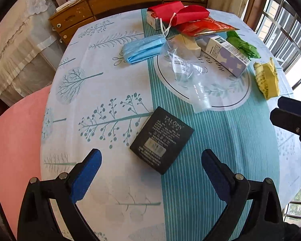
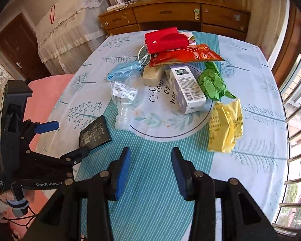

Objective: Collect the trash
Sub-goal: 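Grasp the black card box with the left gripper while the right gripper grasps the plastic bottle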

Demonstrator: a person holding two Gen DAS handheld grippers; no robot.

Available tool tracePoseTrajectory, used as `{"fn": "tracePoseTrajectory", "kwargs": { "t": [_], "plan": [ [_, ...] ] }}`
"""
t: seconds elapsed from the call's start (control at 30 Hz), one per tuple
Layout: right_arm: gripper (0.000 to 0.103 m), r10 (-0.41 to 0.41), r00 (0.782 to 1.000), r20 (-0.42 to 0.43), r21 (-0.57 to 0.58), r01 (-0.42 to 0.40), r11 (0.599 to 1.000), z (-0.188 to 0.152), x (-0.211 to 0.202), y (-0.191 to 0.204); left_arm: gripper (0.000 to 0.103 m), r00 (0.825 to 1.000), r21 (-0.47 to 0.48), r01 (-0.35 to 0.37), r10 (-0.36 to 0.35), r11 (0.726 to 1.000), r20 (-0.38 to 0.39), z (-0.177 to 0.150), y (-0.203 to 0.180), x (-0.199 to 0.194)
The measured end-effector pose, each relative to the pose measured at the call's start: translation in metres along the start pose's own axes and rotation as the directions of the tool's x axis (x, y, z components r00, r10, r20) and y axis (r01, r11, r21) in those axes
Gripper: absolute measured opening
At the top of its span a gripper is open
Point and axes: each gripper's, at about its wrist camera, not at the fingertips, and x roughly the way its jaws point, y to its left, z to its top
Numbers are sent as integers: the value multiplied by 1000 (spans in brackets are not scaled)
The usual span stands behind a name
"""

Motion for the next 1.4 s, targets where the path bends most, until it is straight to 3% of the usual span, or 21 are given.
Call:
{"fn": "tracePoseTrajectory", "kwargs": {
  "t": [0.1,0.23,0.4,0.47,0.6,0.63,0.7,0.77,0.9,1.03,1.07,1.1,1.2,1.3,1.4],
  "plan": [
    [42,33,999,-17,-16,-33,999,15,14,-6,99,999,22,5,-4,1000,-49,10,0,20],
    [42,72,997,-41,-29,-73,997,26,25,-10,89,990,27,33,-29,999,-137,17,1,43],
    [42,93,993,-74,-48,-97,994,33,35,-11,81,982,-21,85,-87,996,-165,22,6,52],
    [42,103,991,-84,-47,-107,993,35,38,-10,66,984,-41,89,-94,995,-150,24,8,50],
    [55,119,987,-104,-51,-125,991,43,44,-2,50,991,-41,59,-63,997,-121,27,6,45],
    [55,119,987,-108,-54,-126,991,46,46,-1,36,992,-48,51,-56,998,-114,27,5,42],
    [56,115,987,-109,-58,-122,991,51,49,5,32,993,-78,41,-49,996,-107,29,6,38],
    [58,113,988,-107,-62,-120,991,56,51,11,21,993,-124,60,-71,991,-93,30,8,32],
    [62,112,990,-90,-79,-119,990,68,55,25,21,989,-258,123,-139,958,-44,20,31,23],
    [69,81,995,-66,-103,-88,991,76,59,39,21,980,-390,171,-196,905,-24,3,60,23],
    [71,69,996,-61,-109,-76,991,78,60,43,13,979,-414,176,-202,893,-20,-1,67,22],
    [73,56,997,-52,-118,-62,991,80,63,47,11,977,-435,182,-211,882,-20,-5,74,24],
    [75,-19,999,-39,-144,13,989,86,74,56,11,975,-506,177,-221,844,-26,-18,89,27],
    [75,-101,994,-44,-163,93,982,92,89,64,12,978,-537,158,-206,828,-30,-27,102,29],
    [75,-155,986,-55,-184,142,973,93,101,68,42,977,-543,165,-213,823,-26,-31,106,26]
  ]
}}
